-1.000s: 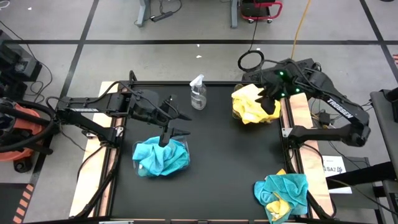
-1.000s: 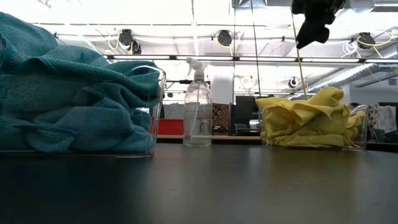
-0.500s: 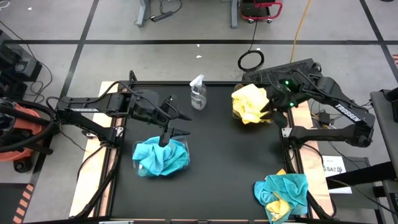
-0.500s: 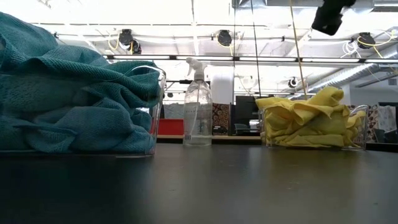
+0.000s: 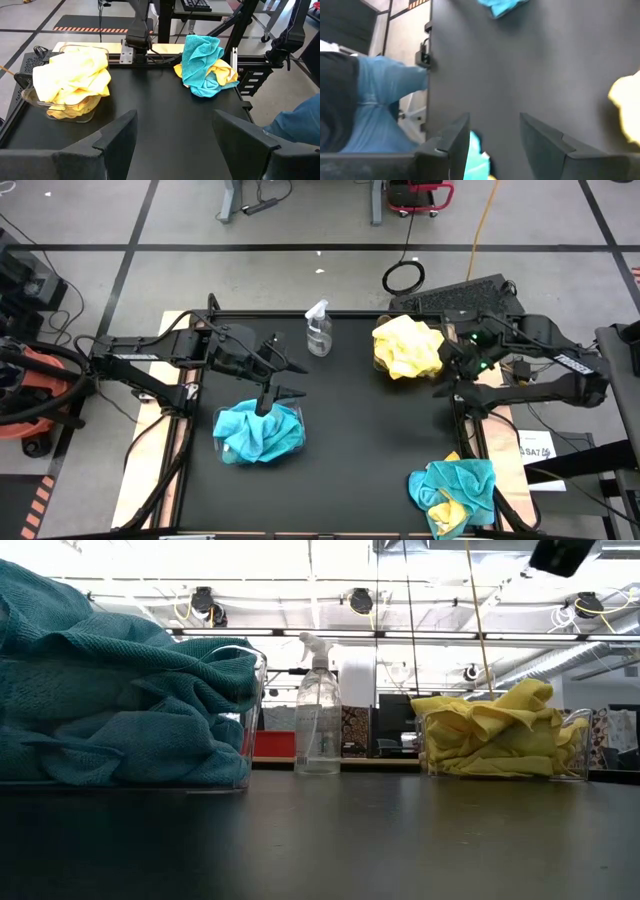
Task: Sort microfiber towel by color & place in baskets
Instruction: Put the blue towel into the bottom transparent bin
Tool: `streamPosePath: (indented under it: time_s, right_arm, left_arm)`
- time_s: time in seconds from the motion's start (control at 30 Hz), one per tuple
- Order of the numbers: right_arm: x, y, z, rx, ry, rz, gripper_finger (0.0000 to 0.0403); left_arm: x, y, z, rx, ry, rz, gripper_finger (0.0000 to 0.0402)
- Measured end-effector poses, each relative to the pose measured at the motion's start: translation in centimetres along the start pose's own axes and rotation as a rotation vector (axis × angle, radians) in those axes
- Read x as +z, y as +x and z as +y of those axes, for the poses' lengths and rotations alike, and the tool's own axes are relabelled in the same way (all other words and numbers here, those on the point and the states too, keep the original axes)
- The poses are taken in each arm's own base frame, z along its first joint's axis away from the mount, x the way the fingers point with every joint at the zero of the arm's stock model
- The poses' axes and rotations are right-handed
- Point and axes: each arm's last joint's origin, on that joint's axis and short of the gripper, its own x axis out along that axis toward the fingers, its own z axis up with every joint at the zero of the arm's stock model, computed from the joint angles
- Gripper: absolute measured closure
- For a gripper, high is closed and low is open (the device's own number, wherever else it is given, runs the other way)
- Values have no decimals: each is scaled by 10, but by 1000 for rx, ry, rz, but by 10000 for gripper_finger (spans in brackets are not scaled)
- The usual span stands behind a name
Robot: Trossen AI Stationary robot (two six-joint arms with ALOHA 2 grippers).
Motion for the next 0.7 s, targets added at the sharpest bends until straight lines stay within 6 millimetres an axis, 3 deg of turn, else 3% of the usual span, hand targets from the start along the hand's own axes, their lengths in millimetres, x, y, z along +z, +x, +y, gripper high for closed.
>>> streamPosePath:
  time_s: [0.4,0.7]
  right_arm:
    - [-18,8,18,69,136,182,240]
    - [-23,55,18,200,43,255,240]
  left_arm:
    - [0,0,0,0,0,0,139]
    - [0,0,0,0,-2,-2,139]
